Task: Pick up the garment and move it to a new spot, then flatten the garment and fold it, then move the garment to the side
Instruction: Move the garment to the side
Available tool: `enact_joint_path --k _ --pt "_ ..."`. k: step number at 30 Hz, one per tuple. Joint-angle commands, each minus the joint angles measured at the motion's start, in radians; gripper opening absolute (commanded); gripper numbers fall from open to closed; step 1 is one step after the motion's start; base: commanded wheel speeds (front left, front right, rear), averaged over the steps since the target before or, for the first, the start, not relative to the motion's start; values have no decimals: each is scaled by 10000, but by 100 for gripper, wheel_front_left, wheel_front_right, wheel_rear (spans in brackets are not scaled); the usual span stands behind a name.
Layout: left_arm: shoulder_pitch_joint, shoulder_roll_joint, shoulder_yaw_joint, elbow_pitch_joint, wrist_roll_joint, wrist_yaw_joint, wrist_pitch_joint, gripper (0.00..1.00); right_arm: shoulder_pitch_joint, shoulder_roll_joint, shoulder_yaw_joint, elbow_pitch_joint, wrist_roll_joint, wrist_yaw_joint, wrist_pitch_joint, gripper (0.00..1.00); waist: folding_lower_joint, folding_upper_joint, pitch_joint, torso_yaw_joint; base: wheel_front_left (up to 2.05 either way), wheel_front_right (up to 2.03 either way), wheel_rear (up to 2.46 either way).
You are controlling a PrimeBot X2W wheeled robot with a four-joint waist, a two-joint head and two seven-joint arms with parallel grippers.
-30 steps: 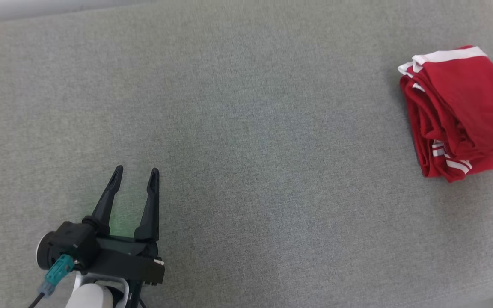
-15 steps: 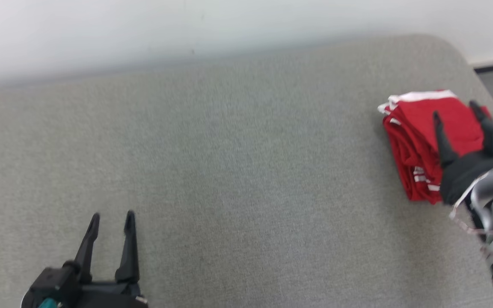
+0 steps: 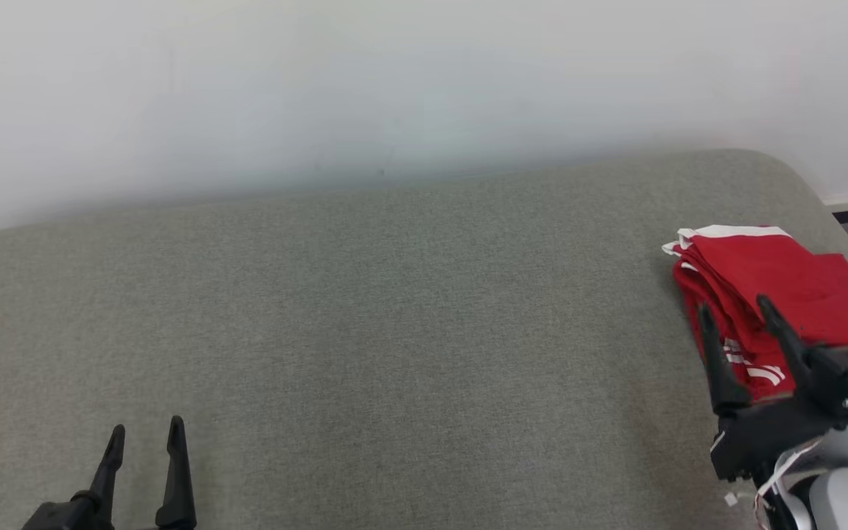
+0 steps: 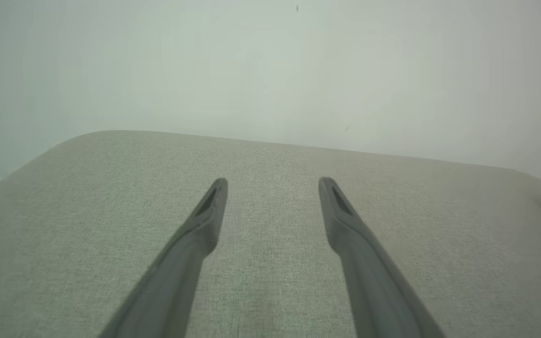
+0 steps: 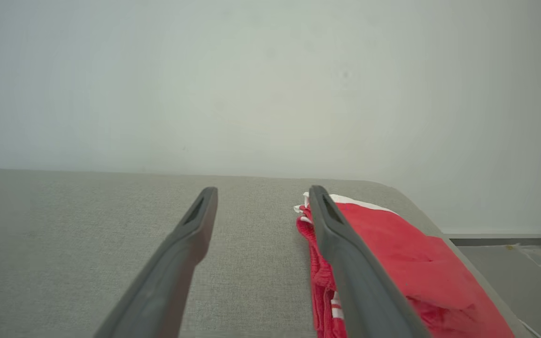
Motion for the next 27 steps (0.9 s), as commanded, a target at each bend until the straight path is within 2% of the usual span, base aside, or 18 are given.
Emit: enact_joint_path --k 1,9,15,27 --pt "-55 65 25 51 66 21 -24 100 251 95 27 -119 95 1 -36 100 2 1 -212 294 0 0 0" --pt "-196 157 -94 79 71 98 202 100 1744 627 -449 -1047 338 1 -88 100 2 1 -451 860 0 0 0" --pt "105 52 -199 116 -8 175 217 100 2228 850 -504 -1141 164 -1 -98 100 2 1 -506 1019 0 0 0" --pt "222 -144 -355 366 -90 220 125 100 2225 629 -356 -945 312 0 -153 100 2 1 -604 997 0 0 0"
